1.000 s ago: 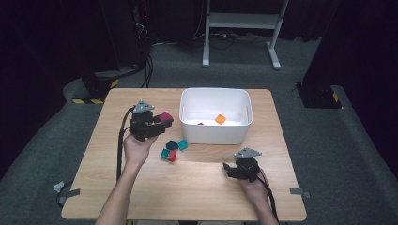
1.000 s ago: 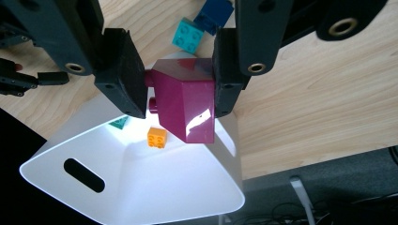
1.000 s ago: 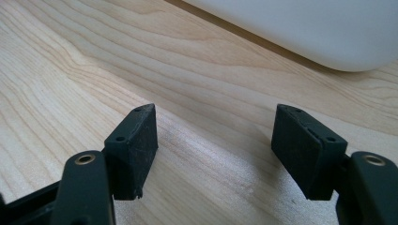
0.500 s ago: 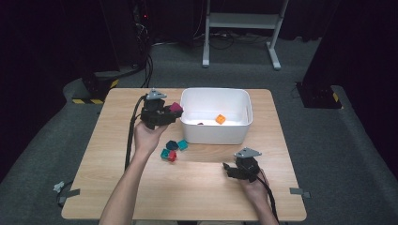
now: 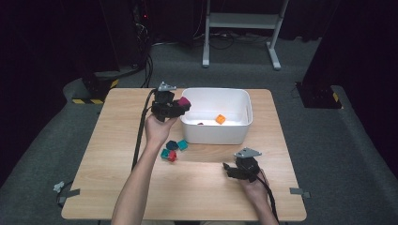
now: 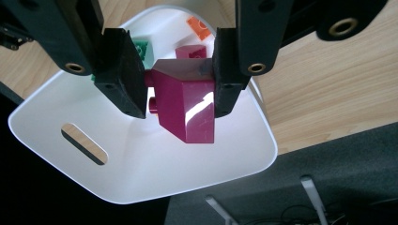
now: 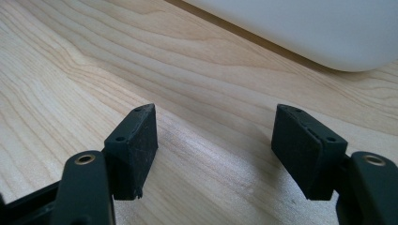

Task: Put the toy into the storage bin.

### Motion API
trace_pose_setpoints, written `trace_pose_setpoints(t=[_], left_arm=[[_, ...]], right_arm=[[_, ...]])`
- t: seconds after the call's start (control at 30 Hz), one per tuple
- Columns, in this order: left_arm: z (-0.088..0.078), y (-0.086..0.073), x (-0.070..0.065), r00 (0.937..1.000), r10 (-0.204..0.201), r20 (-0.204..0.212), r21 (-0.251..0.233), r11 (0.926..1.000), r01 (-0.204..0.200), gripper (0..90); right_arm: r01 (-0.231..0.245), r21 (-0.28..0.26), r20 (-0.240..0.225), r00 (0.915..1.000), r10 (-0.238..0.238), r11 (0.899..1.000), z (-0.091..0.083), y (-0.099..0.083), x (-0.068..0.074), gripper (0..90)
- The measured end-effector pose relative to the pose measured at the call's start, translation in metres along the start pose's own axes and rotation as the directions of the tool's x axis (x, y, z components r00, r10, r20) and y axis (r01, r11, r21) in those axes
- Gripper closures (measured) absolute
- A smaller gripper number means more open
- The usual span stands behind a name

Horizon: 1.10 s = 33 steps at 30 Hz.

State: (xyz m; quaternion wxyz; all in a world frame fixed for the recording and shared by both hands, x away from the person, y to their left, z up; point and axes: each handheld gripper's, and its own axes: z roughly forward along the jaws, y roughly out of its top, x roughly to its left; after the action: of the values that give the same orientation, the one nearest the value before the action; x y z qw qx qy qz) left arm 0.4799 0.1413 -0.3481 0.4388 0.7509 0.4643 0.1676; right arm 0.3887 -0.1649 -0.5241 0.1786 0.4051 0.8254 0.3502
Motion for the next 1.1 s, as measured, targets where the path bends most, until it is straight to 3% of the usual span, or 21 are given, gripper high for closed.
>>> trace_pose_setpoints(t=[0.1, 0.57, 0.87, 1.1], left_arm=[[0.004, 0.0, -0.001, 1.0, -0.005, 0.003, 0.001, 1.0, 0.005, 57.3], [0.027, 0.006, -0.018, 0.9991, 0.042, 0.004, 0.04, 0.9983, -0.042, 57.3], [0.047, 0.008, -0.031, 0.9982, 0.053, 0.029, 0.066, 0.9963, -0.055, 57.3], [0.055, 0.006, -0.035, 0.9981, 0.061, 0.01, 0.081, 0.9948, -0.062, 56.4]], right_arm=[[0.001, 0.0, 0.001, 1.0, -0.001, 1.0, 0.0, 0.0, 0.0, 31.7], [0.001, 0.0, 0.001, 1.0, -0.001, 1.0, 0.0, 0.0, 0.0, 31.7], [0.0, 0.0, 0.0, 1.0, 0.0, 1.0, 0.0, 0.0, 0.0, 31.7], [0.0, 0.0, 0.0, 1.0, 0.0, 1.0, 0.0, 0.0, 0.0, 31.7]])
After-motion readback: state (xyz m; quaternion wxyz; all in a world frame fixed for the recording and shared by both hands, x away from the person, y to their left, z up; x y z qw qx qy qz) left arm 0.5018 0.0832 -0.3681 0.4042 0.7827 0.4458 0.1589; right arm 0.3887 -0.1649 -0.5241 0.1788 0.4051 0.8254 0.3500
